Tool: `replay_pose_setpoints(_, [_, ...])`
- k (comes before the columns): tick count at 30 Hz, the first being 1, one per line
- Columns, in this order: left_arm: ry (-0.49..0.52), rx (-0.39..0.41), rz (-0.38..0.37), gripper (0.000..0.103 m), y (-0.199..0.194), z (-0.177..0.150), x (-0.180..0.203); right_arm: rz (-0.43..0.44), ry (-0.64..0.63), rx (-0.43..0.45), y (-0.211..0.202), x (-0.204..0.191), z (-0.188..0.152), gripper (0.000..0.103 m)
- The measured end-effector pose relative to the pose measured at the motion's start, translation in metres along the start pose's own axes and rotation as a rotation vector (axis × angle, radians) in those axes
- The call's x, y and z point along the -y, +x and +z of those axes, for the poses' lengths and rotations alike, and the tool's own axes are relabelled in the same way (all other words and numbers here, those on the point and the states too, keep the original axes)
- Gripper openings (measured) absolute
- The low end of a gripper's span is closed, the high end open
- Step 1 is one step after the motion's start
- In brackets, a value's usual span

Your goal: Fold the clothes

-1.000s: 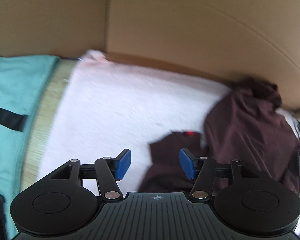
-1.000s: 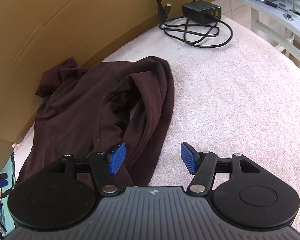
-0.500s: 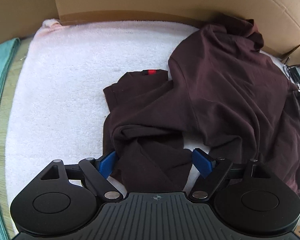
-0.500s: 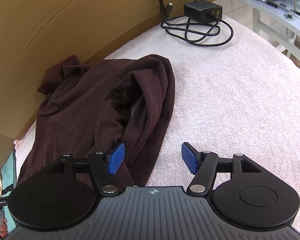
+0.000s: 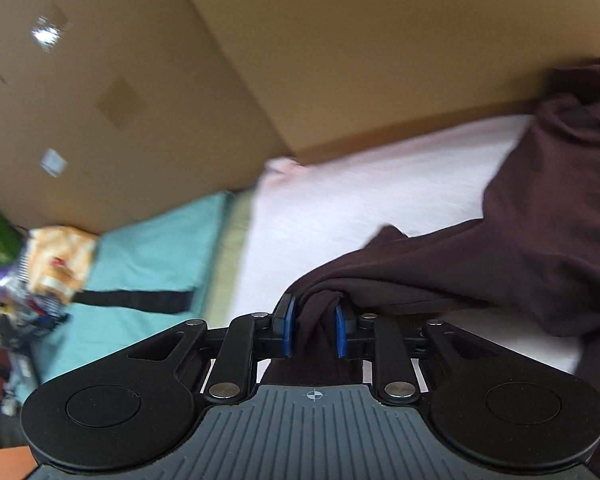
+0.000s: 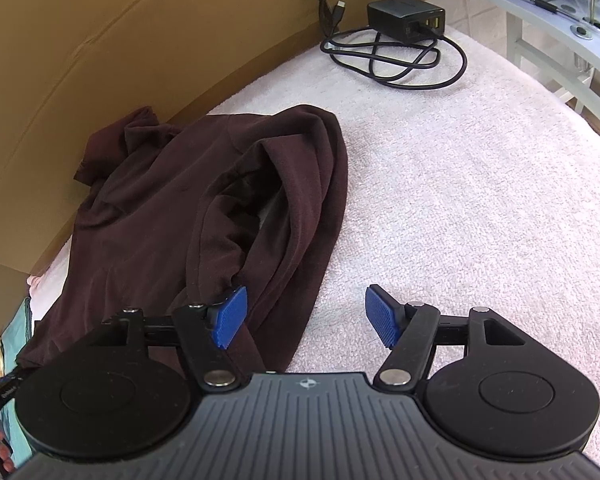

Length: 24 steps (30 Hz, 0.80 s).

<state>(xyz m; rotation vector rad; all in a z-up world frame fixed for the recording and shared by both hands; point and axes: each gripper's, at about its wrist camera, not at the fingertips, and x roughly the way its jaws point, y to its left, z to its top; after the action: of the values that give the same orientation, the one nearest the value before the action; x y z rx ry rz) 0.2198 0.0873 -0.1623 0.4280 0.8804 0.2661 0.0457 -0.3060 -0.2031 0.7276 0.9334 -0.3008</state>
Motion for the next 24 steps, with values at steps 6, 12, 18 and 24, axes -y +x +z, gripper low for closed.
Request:
replay_pose_setpoints(6, [-0.016, -0.093, 0.025, 0.057, 0.023, -0.002, -0.007, 0.016, 0.002, -0.008, 0.003, -0.002, 0.0, 0.07])
replay_pose_setpoints(12, [-0.14, -0.169, -0.002, 0.083, 0.019, -0.021, -0.04, 0.012, 0.003, 0.008, -0.001, 0.003, 0.002, 0.07])
replay_pose_setpoints(18, [-0.354, -0.216, -0.124, 0.085, 0.006, -0.023, -0.083, 0.002, 0.003, 0.017, 0.004, 0.007, 0.003, 0.061])
replay_pose_setpoints(24, [-0.294, -0.155, -0.291, 0.087, -0.023, -0.011, -0.059, -0.012, -0.084, 0.032, 0.01, -0.007, -0.002, 0.055])
